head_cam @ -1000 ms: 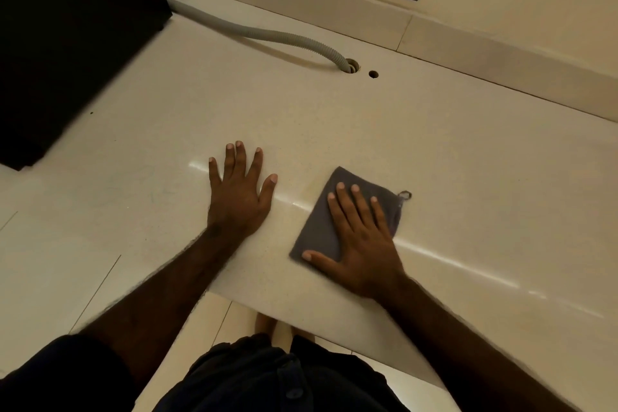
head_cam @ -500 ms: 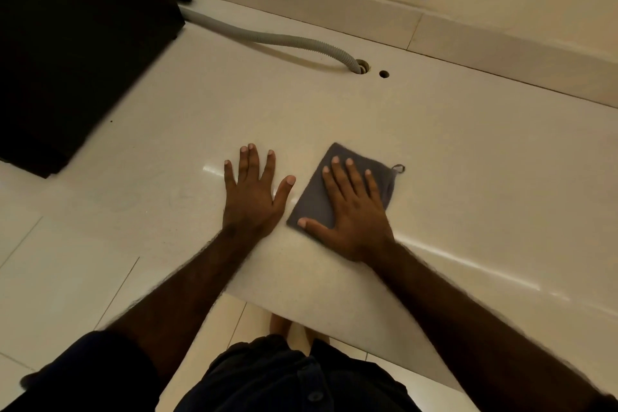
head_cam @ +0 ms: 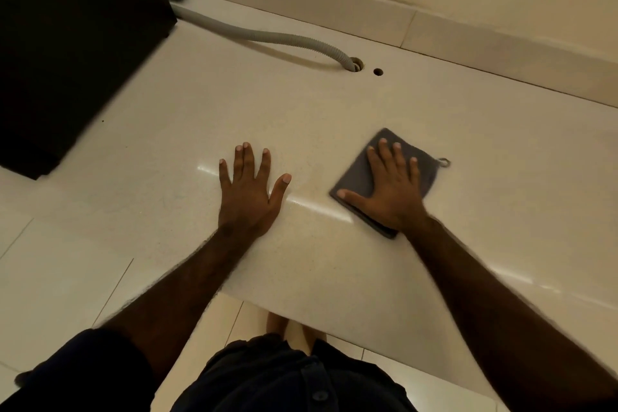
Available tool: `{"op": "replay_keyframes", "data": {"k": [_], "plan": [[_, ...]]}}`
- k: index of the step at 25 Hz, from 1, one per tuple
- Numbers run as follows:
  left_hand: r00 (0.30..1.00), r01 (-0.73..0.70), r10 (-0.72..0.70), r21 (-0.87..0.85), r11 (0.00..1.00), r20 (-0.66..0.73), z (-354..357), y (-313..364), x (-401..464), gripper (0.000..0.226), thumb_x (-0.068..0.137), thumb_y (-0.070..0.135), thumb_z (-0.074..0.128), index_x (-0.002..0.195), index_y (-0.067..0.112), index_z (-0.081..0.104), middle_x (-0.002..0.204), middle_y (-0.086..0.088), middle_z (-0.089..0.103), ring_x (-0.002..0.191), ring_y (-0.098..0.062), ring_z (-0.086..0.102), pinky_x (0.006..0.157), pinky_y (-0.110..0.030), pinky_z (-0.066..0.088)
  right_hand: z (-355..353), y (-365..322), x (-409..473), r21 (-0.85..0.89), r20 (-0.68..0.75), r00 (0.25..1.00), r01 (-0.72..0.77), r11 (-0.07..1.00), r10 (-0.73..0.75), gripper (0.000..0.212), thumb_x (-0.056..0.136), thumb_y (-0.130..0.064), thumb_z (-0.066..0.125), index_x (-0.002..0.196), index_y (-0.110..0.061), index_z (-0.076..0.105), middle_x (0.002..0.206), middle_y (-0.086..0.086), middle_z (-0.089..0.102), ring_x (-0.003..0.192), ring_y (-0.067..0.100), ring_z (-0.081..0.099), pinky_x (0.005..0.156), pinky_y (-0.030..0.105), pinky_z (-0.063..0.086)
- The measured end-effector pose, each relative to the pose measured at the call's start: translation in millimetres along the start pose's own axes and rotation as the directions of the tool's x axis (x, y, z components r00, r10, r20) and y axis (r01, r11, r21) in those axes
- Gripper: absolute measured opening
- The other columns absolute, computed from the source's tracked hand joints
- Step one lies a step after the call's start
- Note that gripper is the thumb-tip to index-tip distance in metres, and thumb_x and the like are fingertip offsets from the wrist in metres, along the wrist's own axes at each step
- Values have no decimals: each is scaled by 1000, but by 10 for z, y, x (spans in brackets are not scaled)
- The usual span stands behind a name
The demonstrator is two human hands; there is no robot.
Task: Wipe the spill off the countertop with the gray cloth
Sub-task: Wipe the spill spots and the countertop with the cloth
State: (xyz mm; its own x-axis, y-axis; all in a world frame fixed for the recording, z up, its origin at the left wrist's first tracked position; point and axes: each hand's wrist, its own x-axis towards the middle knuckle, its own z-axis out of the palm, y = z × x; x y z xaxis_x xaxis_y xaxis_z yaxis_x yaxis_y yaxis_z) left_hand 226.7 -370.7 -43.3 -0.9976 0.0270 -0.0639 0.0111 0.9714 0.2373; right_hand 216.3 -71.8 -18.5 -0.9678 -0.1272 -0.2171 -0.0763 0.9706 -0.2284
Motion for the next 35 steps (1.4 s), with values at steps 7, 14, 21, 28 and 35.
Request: {"op": "replay_keyframes", "data": {"k": [7,14,21,28,35], "plan": [[1000,6,-6,27,1000,-3,4,9,11,89,95,77,-6,166,25,-1,175,-11,-7,162,-27,-11,129,-60,-3,81,-417,171,70,-165,954,-244,967,252,90,110,-67,22,172,-5,3,182,14,-2,169,29,-6,137,54,-2],[1000,15,-14,36,999,-27,61,-20,30,85,99,76,1,166,25,2,175,-11,-4,162,-27,-9,129,-60,-2,441,-340,-973,86,-95,985,155,984,-147,83,109,-70,17,173,-19,3,183,-3,-8,168,14,-12,138,45,-6],[999,11,-10,59,998,-31,75,-13,27,82,101,71,5,167,23,5,175,-14,-1,162,-29,-6,129,-59,-3,409,-689,-818,-14,-18,998,62,998,-63,83,107,-67,6,173,-16,-4,181,6,-17,167,24,-20,137,53,-6],[999,-39,38,-171,985,-11,-194,210,-111,74,104,52,14,165,11,15,175,-13,3,162,-25,-4,132,-49,-3,24,-652,28,127,-63,964,265,956,-259,56,116,-29,41,169,-16,31,178,5,28,166,24,24,137,48,18],[956,-233,244,-85,969,162,-13,1066,-535,69,110,40,22,164,5,-5,173,-16,-12,161,-27,-15,129,-39,-14,-16,-103,-8,52,52,922,382,923,-385,60,118,-33,30,172,-15,10,182,3,1,168,15,-5,138,44,1]]}}
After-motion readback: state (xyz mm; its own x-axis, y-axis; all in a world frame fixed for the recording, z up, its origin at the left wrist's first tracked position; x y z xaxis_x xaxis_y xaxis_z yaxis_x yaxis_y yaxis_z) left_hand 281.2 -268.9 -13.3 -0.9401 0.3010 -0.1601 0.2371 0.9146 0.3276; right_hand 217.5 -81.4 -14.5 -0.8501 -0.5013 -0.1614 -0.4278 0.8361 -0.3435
